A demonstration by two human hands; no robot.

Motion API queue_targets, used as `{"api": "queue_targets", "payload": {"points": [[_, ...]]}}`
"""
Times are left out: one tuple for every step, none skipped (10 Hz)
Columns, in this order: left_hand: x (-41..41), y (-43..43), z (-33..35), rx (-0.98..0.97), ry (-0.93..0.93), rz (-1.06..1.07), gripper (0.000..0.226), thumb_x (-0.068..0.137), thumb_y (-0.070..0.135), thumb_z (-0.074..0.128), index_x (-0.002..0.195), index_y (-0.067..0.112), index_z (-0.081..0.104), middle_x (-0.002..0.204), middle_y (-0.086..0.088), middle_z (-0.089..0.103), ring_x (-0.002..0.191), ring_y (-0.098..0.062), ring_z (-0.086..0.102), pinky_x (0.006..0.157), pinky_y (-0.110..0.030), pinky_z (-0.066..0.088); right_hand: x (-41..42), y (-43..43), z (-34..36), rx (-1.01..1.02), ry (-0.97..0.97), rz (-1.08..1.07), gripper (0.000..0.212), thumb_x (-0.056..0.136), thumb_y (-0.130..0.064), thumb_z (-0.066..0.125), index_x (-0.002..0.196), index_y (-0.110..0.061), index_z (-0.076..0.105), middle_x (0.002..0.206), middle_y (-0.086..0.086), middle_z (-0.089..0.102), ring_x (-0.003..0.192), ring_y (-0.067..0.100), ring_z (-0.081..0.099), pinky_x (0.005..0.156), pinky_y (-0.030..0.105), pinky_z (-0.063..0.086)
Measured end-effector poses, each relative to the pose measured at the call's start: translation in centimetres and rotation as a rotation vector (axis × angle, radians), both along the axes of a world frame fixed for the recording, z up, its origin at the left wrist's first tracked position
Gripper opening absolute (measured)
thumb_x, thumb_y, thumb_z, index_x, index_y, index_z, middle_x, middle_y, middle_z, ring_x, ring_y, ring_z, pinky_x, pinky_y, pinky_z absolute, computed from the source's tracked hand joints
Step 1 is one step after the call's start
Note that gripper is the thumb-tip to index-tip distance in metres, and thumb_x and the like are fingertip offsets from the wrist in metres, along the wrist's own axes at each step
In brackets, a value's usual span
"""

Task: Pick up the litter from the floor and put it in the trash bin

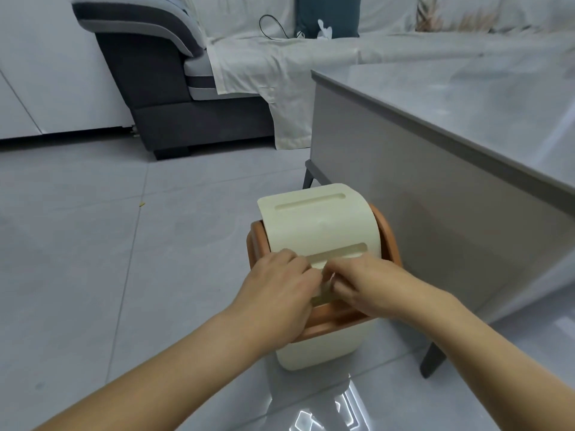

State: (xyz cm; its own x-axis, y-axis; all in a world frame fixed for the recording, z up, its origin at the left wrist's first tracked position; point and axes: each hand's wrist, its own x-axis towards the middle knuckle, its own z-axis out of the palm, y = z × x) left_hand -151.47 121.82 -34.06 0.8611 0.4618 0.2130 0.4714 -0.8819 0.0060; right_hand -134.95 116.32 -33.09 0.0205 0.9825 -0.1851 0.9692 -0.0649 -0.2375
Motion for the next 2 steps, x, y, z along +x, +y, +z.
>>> {"api": "queue_targets", "payload": {"points": [[-2.0,-0.2,0.2,0.027,-0.058,-0.057,0.024,0.08,0.02,0.047,0.101,0.017,0.059,0.104,0.0,0.063,0.101,-0.023,0.055,0.09,-0.032,0.044,-0.3,-0.6,1.0,0.058,-0.077,0.01,0.032,0.093,-0.041,0.039,0.08,-0.02,0.058,0.083,-0.002,0.063,0.073,0.019,0.053,0.065,0.037,0.048],[-4.6,-0.2,-0.4,0.0,-0.115,-0.085,0.03,0.074,0.02,0.062,0.104,0.018,0.061,0.113,-0.001,0.064,0.107,-0.021,0.061,0.09,-0.03,0.051,-0.6,-1.8,3.6,0.473,0.137,-0.05,0.054,0.089,-0.05,0.045,0.053,-0.012,0.057,0.079,-0.01,0.066,0.068,0.015,0.06,0.066,0.036,0.05]]}}
